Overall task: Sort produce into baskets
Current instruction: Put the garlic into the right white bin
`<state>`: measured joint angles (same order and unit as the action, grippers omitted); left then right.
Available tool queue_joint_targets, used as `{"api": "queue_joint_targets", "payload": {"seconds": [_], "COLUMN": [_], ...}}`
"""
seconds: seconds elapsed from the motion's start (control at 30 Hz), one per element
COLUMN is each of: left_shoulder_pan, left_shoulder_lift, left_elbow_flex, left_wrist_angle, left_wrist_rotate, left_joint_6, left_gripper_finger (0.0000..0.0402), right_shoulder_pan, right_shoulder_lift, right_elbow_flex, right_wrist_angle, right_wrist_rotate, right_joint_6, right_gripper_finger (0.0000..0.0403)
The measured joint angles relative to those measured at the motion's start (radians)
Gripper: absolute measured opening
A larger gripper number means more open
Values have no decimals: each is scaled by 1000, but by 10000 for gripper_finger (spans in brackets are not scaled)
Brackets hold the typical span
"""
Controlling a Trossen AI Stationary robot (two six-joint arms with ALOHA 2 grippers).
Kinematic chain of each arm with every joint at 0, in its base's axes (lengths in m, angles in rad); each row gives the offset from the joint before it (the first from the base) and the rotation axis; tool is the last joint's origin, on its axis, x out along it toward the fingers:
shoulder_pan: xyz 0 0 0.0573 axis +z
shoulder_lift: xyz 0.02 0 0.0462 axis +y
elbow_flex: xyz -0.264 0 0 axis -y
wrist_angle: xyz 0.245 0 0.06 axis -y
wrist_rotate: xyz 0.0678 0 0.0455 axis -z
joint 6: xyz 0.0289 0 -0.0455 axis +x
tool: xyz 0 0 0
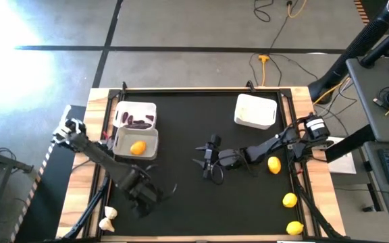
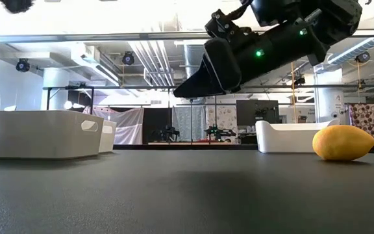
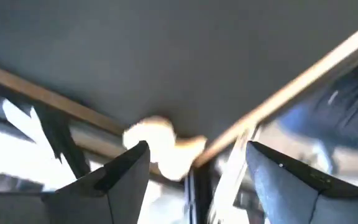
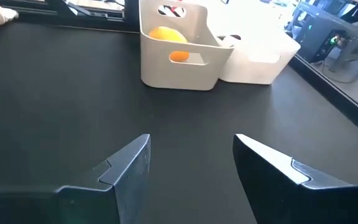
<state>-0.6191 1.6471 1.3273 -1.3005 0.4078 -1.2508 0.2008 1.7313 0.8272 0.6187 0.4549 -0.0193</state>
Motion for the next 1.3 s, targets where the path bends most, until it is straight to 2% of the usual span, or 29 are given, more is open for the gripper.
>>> {"api": "queue_joint_targets", "payload": {"seconds": [0.1,0.2,0.37,0.57,0.77,1.0,1.3], "left_shoulder_pan": [-39,-78,-103,-122,-122,-147,-165], "left_shoulder_lift": [51,94,153,218,238,276,336], "left_elbow_flex": [-36,-67,-122,-180,-193,-259,-263], "left_wrist_angle": [-4,10,94,100,132,234,273], "left_wrist_rotate": [137,213,234,291,299,388,369], "left_joint_6": [-1,-2,-26,-19,-15,-8,37], "left_gripper_finger": [242,238,233,233,233,233,227], "right_shoulder_pan": [0,0,0,0,0,0,0], "right_shoulder_lift": [-1,-1,-1,-1,-1,-1,-1], "right_elbow_flex": [0,0,0,0,0,0,0], "right_wrist_angle": [0,-2,-3,-3,-4,-13,-16], "right_wrist_rotate": [0,-1,-1,-2,-2,-2,-2], "right_joint_6": [0,5,9,22,22,20,20], "right_gripper_finger": [221,221,221,221,221,221,221]}}
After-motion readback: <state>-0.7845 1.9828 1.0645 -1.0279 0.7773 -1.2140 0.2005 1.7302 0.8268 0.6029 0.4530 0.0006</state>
